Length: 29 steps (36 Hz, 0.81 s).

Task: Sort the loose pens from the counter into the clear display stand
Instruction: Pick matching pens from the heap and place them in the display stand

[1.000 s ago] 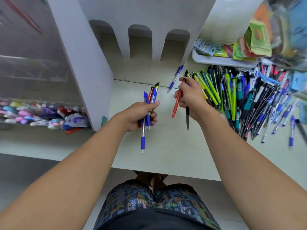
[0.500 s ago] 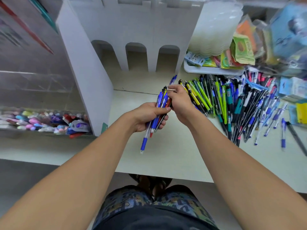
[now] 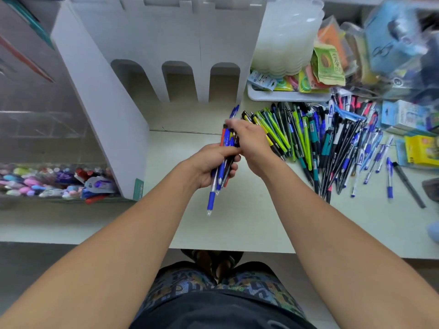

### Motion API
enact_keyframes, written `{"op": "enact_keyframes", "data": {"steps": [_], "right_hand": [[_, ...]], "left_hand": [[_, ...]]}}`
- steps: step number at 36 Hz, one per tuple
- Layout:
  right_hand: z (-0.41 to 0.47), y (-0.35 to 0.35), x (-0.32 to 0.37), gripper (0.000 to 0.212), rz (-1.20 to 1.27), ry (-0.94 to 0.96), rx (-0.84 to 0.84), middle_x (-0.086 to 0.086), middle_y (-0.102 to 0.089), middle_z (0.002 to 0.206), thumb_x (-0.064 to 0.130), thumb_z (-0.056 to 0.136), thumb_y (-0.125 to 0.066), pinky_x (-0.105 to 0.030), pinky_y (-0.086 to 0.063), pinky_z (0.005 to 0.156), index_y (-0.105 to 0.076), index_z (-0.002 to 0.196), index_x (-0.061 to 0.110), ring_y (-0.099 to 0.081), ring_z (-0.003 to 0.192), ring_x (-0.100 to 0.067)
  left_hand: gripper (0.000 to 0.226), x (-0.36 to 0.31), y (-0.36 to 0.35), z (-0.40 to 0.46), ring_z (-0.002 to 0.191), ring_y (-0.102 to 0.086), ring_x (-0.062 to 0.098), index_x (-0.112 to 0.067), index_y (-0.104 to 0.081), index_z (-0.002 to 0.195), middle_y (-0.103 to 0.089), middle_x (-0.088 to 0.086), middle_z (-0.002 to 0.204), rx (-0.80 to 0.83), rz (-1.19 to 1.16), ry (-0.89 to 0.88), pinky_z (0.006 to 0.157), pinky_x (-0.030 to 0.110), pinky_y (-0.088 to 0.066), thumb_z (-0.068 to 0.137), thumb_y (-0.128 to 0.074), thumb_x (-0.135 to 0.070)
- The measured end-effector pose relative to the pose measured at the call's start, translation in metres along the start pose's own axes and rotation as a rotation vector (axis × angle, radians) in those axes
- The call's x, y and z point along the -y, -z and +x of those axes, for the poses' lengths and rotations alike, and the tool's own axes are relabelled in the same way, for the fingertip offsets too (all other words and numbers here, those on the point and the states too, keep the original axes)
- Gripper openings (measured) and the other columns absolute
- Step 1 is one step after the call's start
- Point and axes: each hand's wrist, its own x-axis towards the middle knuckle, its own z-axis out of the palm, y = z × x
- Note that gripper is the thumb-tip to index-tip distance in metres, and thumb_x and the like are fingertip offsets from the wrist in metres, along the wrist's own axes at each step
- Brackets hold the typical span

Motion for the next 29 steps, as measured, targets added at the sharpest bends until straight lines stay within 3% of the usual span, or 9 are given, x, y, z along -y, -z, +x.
{"op": "enact_keyframes", "data": {"steps": [2,4,8,11,15,18,21,25,29], "right_hand": [[-0.007,-0.001,0.004,0.041,0.066,-0.008,-0.029,-0.012,-0.062,0.131,0.039,0.105,-0.048,-0.039,-0.050,0.096,-0.060,0.133,0.012,-0.058,0.111,-0.017],[-0.020,-0.002,0.004,0.044,0.142,-0.018,-0.076,0.002,-0.056,0.138,0.045,0.107,-0.040,-0.042,-0.047,0.106,-0.050,0.145,0.023,-0.055,0.124,-0.017],[-0.061,-0.016,-0.017,0.049,0.223,0.066,-0.066,0.006,-0.060,0.136,0.054,0.104,-0.035,-0.039,-0.045,0.108,-0.052,0.141,0.029,-0.055,0.126,-0.010],[-0.078,-0.036,-0.033,0.055,0.258,0.094,-0.113,0.007,-0.062,0.135,0.056,0.093,-0.036,-0.031,-0.046,0.103,-0.055,0.137,0.029,-0.056,0.126,-0.006],[-0.074,-0.056,-0.028,0.041,0.330,0.125,-0.246,0.000,-0.067,0.123,0.049,0.095,-0.040,-0.027,-0.052,0.094,-0.064,0.120,0.026,-0.063,0.116,-0.008],[-0.066,-0.060,-0.023,0.036,0.239,0.109,-0.261,-0.002,-0.070,0.111,0.043,0.099,-0.045,-0.028,-0.053,0.089,-0.066,0.114,0.018,-0.065,0.099,-0.004],[-0.063,-0.050,-0.017,0.037,-0.041,0.055,-0.064,0.001,-0.071,0.104,0.047,0.103,-0.045,-0.030,-0.050,0.082,-0.067,0.109,0.018,-0.066,0.097,-0.013],[-0.059,-0.020,0.003,0.045,-0.088,-0.107,0.071,-0.003,-0.071,0.108,0.055,0.104,-0.042,-0.040,-0.056,0.086,-0.066,0.116,0.019,-0.069,0.097,-0.022],[-0.052,-0.011,0.032,0.041,-0.216,0.000,0.126,-0.003,-0.064,0.084,0.051,0.093,-0.066,-0.032,-0.052,0.060,-0.065,0.097,0.010,-0.062,0.067,-0.017]], "left_hand": [[0.004,-0.003,0.004,0.004,0.047,-0.051,0.011,-0.009,-0.055,0.099,-0.054,0.001,0.062,-0.063,-0.097,-0.039,0.045,0.023,-0.048,0.099,-0.059,-0.010],[0.008,-0.009,0.010,0.007,0.046,-0.052,0.011,-0.008,-0.055,0.093,-0.054,0.001,0.060,-0.163,-0.245,-0.081,0.046,0.023,-0.049,0.099,-0.059,-0.010],[0.016,-0.019,0.029,0.015,0.050,-0.056,0.012,-0.008,-0.057,0.084,-0.055,0.002,0.064,-0.339,-0.540,-0.143,0.051,0.024,-0.054,0.099,-0.060,-0.010],[0.014,-0.020,0.036,0.014,0.055,-0.059,0.015,-0.008,-0.058,0.085,-0.057,0.004,0.067,-0.393,-0.599,-0.156,0.053,0.025,-0.055,0.098,-0.063,-0.013],[0.022,-0.014,0.023,0.008,0.052,-0.058,0.015,-0.008,-0.056,0.078,-0.057,0.004,0.060,-0.364,-0.607,-0.165,0.056,0.025,-0.056,0.099,-0.060,-0.013],[0.013,-0.004,0.009,0.003,0.055,-0.064,0.017,-0.008,-0.059,0.087,-0.061,0.005,0.063,-0.294,-0.639,-0.174,0.058,0.027,-0.057,0.098,-0.063,-0.015],[0.009,-0.004,0.009,-0.003,0.057,-0.066,0.019,-0.009,-0.061,0.093,-0.064,0.007,0.068,-0.365,-0.486,-0.227,0.055,0.027,-0.055,0.096,-0.067,-0.016],[0.011,-0.008,0.029,-0.020,0.053,-0.051,0.017,-0.010,-0.059,0.092,-0.054,0.004,0.067,-0.272,-0.055,-0.286,0.053,0.028,-0.048,0.097,-0.065,-0.017],[0.011,-0.015,0.046,-0.043,0.055,-0.052,0.016,-0.009,-0.058,0.106,-0.053,0.004,0.072,-0.130,0.321,-0.257,0.052,0.027,-0.049,0.098,-0.063,-0.015]]}}
